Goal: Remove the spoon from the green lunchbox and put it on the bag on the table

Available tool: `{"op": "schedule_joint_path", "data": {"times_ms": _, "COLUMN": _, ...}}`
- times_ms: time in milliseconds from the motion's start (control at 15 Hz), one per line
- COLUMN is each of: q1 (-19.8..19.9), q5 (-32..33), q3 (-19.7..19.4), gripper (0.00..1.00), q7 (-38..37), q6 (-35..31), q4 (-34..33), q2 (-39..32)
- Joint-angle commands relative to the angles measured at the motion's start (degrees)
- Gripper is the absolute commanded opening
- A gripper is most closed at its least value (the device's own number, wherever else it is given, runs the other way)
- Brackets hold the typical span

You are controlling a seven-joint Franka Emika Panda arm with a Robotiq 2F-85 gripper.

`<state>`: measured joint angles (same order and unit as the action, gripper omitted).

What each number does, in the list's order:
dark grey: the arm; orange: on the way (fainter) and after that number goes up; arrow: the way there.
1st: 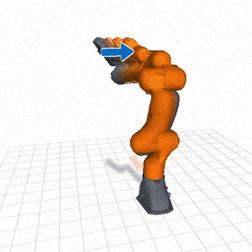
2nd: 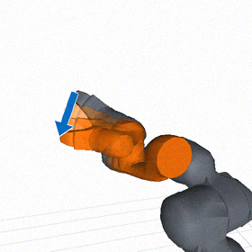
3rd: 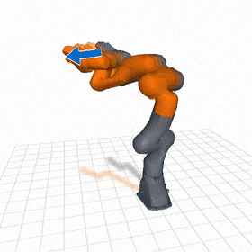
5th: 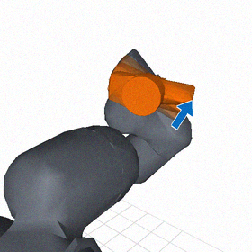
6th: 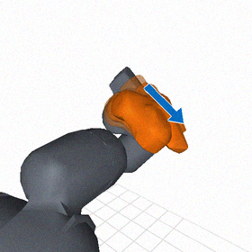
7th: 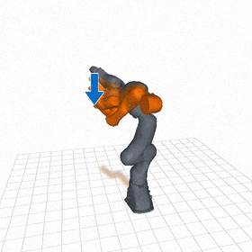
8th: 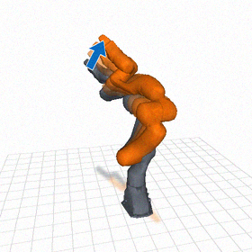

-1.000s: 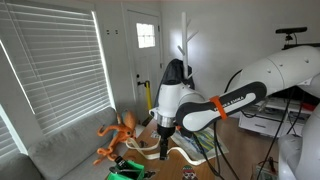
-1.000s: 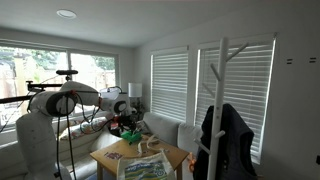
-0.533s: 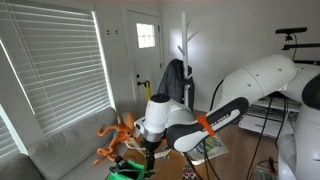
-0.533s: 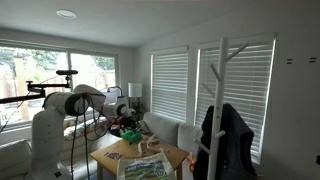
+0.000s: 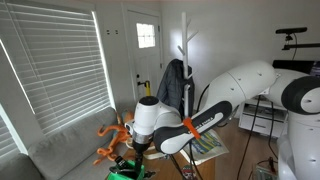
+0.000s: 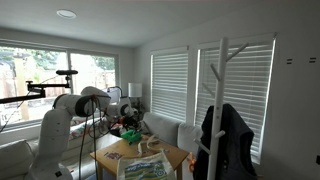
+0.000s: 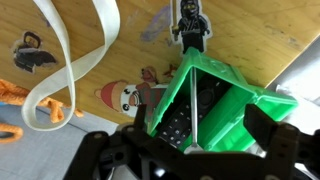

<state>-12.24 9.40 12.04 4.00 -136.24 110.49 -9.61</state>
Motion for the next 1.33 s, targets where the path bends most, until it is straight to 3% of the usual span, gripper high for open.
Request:
{"op": "schedule_joint_path", "data": {"times_ms": 0, "q1": 0.26, "q5": -4.23, "q3": -0.34, "gripper": 0.91, "q7": -2.38, "q6": -0.51, "q4": -1.77, "q2": -2.1}}
{"op": "schedule_joint_path", "data": {"times_ms": 133, "q1": 0.55, "q5": -7.0, "q3": 0.01, "gripper": 0.8, "q7": -0.59, "q6": -0.8, "q4": -2.21, "q2": -3.14}}
{"op": "schedule_joint_path", "data": {"times_ms": 267, "q1": 0.43, "q5": -7.71, "q3": 0.06, "gripper": 0.56, "q7": 0.41, "q6": -1.12, "q4": -2.6, "q2": -3.81}}
{"op": "schedule_joint_path", "data": {"times_ms": 400, "q1": 0.38, "q5": -7.83, "q3": 0.16, "gripper": 0.43, "q7": 0.94, "q6": -1.87, "q4": -3.13, "q2": -4.32}}
{"op": "schedule_joint_path", "data": {"times_ms": 533, "q1": 0.55, "q5": -8.1, "q3": 0.36, "gripper": 0.44, "q7": 2.15, "q6": -2.4, "q4": -3.8, "q2": -4.86}}
{"op": "schedule_joint_path", "data": {"times_ms": 600, "q1": 0.75, "q5": -8.74, "q3": 0.57, "gripper": 0.4, "q7": 3.31, "q6": -2.34, "q4": -4.32, "q2": -5.35}}
{"op": "schedule_joint_path", "data": {"times_ms": 1267, "q1": 0.46, "q5": -7.61, "q3": 0.5, "gripper": 0.29, "q7": 8.12, "q6": -2.82, "q4": -6.98, "q2": -9.44}}
